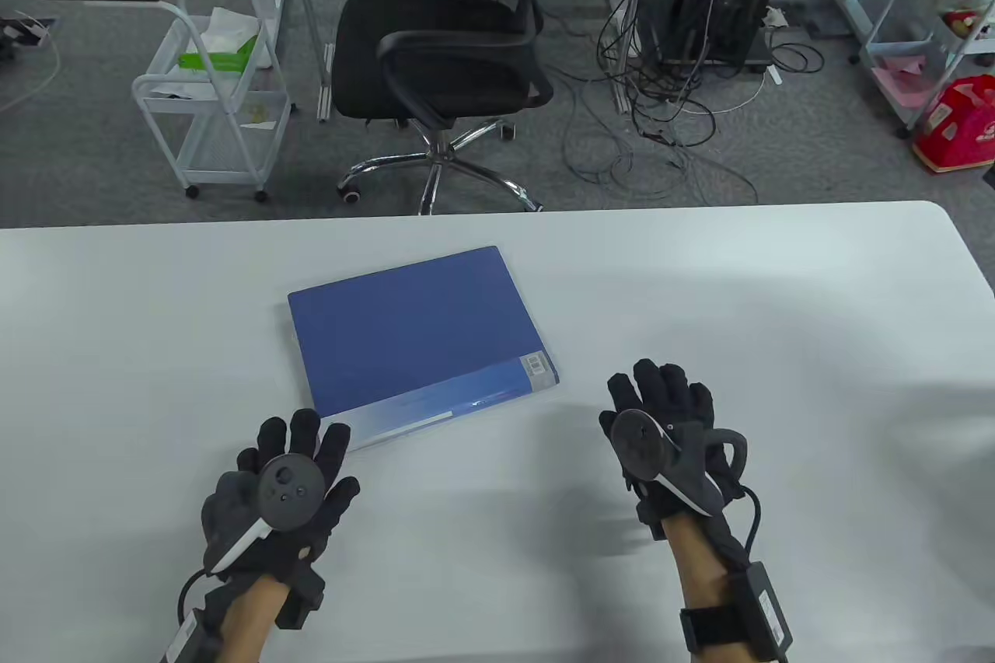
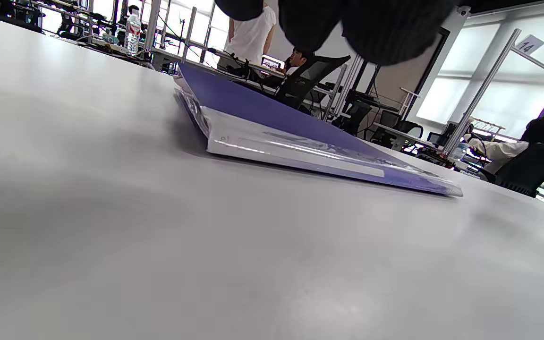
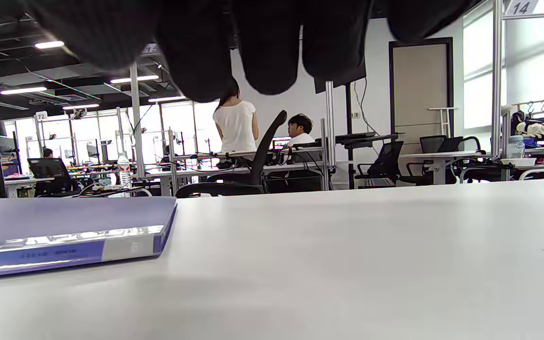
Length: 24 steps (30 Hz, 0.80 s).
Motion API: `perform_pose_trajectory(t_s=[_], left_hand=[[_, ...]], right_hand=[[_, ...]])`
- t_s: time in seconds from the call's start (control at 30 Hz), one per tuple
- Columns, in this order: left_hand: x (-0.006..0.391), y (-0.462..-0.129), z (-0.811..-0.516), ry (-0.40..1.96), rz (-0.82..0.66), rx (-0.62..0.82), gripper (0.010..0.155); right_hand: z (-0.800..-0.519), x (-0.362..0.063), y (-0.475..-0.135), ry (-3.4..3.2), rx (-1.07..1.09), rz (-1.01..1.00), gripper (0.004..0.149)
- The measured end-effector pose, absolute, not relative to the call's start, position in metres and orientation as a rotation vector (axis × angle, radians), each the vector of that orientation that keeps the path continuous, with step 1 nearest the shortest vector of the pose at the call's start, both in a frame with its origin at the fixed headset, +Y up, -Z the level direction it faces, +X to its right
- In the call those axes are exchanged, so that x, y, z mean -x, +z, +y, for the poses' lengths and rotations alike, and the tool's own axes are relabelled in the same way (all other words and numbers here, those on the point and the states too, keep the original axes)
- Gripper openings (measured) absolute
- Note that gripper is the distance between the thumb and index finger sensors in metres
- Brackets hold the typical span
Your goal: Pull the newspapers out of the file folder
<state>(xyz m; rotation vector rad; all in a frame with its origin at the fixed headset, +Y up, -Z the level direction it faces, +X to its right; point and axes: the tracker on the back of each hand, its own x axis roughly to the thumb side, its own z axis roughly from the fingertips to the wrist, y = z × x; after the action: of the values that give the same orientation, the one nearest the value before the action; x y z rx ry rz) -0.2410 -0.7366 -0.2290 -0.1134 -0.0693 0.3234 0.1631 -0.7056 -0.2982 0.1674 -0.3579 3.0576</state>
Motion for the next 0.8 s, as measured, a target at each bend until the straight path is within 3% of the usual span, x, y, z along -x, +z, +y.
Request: perform_pose_trajectory(t_s=[0.53, 0.67, 0.8], left_hand=[[0.245, -0.228, -0.729, 0.323, -0.018, 0.054, 0.07], [0.256, -0.229, -0.729, 0.353, 0.134, -0.034, 0.071], [0.278, -0.246, -0.737, 0.572, 0.401, 0.032, 0.073]], right_hand=[[-0.708, -0.16, -0.299, 3.071, -0.176, -0.363, 0.056], [-0.71, -0.16, -0.3, 3.066, -0.169, -0.339, 0.056], [-0.71, -0.161, -0.301, 3.048, -0.156, -0.317, 0.056]])
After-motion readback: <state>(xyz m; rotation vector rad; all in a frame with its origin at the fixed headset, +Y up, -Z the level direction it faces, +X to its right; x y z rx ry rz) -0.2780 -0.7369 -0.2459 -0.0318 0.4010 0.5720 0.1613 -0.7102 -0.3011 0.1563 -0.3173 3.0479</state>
